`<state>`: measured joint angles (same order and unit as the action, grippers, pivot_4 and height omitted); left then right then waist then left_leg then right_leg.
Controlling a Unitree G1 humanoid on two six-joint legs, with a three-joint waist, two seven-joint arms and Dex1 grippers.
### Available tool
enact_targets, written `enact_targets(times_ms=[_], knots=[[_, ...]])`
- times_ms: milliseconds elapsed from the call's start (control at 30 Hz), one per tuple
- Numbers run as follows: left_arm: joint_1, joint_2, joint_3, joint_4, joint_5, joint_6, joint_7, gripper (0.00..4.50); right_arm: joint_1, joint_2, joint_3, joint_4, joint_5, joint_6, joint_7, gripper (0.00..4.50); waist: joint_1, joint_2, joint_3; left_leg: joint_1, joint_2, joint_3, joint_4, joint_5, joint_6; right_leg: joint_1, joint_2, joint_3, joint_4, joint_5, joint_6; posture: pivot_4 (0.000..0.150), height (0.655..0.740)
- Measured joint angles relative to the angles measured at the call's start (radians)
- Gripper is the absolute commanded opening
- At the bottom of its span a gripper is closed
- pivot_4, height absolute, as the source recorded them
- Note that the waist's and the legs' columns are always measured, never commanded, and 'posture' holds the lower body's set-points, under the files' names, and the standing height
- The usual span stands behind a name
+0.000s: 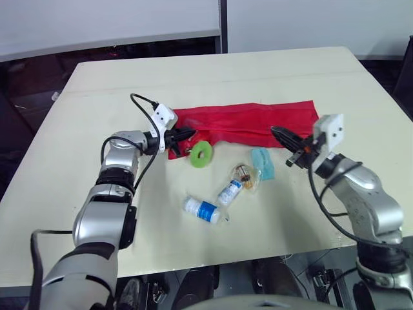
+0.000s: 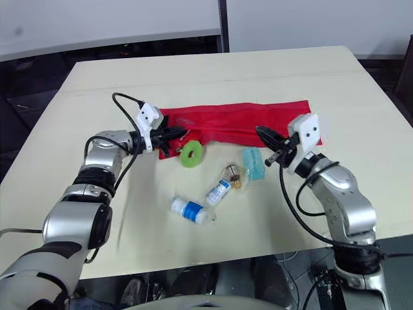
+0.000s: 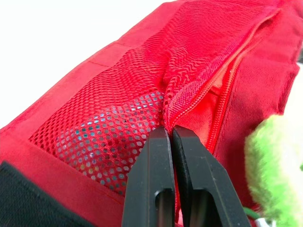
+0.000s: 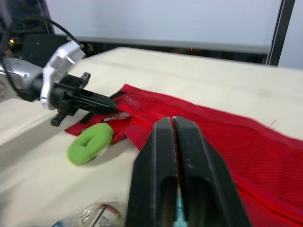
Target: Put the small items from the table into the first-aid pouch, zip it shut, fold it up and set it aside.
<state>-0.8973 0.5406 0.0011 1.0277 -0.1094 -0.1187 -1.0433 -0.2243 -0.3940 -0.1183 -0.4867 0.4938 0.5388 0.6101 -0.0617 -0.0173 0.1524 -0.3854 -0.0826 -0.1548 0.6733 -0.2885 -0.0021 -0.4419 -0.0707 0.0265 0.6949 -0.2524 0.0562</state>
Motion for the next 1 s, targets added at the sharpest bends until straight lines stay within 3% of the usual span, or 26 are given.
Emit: enact_targets(times_ms=[200, 400, 733, 833, 1000], knots=[[0.111, 0.105, 0.020, -0.046, 0.000, 0.001, -0.042, 0.00, 0.192, -0.135, -0.134, -0.089, 0.124, 0.001, 0.109, 4.47, -0.005, 0.000, 0.000, 0.002, 0.001, 0.003, -0.001, 0.000, 0.001, 0.000, 0.000, 0.002, 0.000, 0.000, 0.000, 0.150, 0.7368], [0.145, 0.188, 0.020, -0.072, 0.001, 0.026, -0.136, 0.00, 0.232, -0.193, -0.205, -0.129, 0.242, 0.002, 0.149, 4.47, 0.009, 0.000, 0.000, 0.004, 0.001, 0.003, -0.001, -0.002, 0.004, 0.003, 0.001, 0.001, 0.000, 0.000, 0.000, 0.150, 0.7368], [0.083, 0.210, -0.002, -0.002, 0.066, 0.002, -0.130, 0.00, 0.237, -0.204, -0.184, -0.129, 0.257, -0.007, 0.148, 4.47, 0.023, -0.002, 0.001, 0.003, 0.001, 0.002, 0.000, -0.002, 0.004, 0.004, 0.001, 0.000, 0.000, 0.000, 0.000, 0.150, 0.7368], [0.069, 0.210, -0.002, 0.012, 0.072, 0.001, -0.115, 1.10, 0.238, -0.212, -0.178, -0.129, 0.243, -0.028, 0.147, 4.50, 0.023, -0.002, 0.001, 0.003, 0.001, 0.002, 0.000, -0.002, 0.004, 0.004, 0.001, 0.000, 0.000, 0.000, 0.000, 0.150, 0.7368], [0.059, 0.210, -0.002, 0.013, 0.072, 0.011, -0.155, 3.41, 0.241, -0.220, -0.170, -0.129, 0.238, -0.040, 0.146, 4.50, 0.023, -0.002, 0.001, 0.003, 0.001, 0.002, 0.000, -0.002, 0.003, 0.004, 0.001, -0.001, 0.000, 0.000, 0.000, 0.150, 0.7368]])
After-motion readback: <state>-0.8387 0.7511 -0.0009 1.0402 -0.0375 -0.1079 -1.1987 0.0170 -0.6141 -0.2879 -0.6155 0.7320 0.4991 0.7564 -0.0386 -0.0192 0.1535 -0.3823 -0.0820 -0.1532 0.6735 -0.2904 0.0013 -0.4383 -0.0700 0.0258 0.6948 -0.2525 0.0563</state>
